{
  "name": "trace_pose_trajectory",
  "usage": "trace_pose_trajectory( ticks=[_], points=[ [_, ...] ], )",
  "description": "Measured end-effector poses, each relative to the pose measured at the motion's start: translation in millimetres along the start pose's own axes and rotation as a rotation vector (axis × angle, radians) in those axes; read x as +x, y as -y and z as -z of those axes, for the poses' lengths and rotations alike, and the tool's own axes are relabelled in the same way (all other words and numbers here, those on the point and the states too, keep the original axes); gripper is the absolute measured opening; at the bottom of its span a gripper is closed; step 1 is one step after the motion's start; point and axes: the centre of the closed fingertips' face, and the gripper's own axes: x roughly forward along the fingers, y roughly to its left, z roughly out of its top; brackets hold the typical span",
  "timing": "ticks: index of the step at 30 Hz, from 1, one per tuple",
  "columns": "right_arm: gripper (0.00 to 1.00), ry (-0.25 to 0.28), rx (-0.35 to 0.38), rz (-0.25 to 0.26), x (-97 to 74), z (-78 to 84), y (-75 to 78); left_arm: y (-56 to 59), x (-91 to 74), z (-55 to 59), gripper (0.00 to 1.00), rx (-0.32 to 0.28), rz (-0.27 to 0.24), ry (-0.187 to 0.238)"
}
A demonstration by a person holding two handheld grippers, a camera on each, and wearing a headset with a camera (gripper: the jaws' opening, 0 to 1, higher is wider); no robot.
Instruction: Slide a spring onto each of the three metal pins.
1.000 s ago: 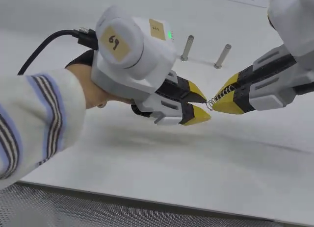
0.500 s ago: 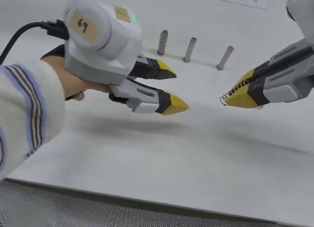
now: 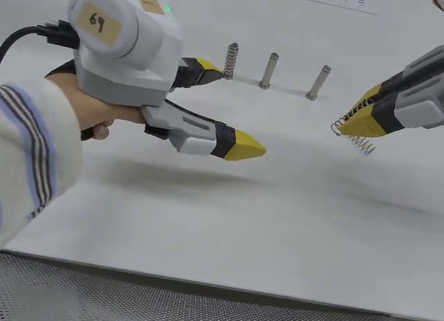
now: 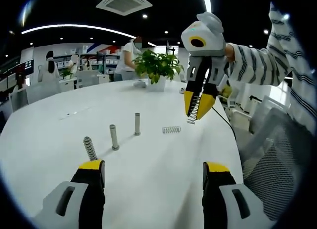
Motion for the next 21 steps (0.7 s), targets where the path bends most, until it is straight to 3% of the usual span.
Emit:
trace_pose_trajectory(
  ticks=[6,8,10,17,21],
  points=[
    [0.08,-0.014,-0.002,0.003,-3.0,-4.3,6.2,4.6,0.0,-2.8,0.98,-0.012,0.010,0.015],
    [0.08,-0.021,-0.005,0.005,-3.3,-5.8,8.0,4.1,-0.5,-2.3,0.98,-0.011,0.008,0.012],
    [0.08,-0.026,-0.006,0.003,-3.6,-7.5,8.8,-3.7,-1.4,-3.2,0.98,-0.008,-0.037,0.019],
    [0.08,-0.060,-0.025,0.006,-5.0,-13.4,17.9,-7.5,-6.2,-0.8,0.98,-0.021,-0.049,0.005],
    [0.08,-0.073,-0.045,0.013,-8.3,-19.7,24.5,-10.6,-9.0,-5.3,0.98,-0.049,-0.069,0.019]
  ],
)
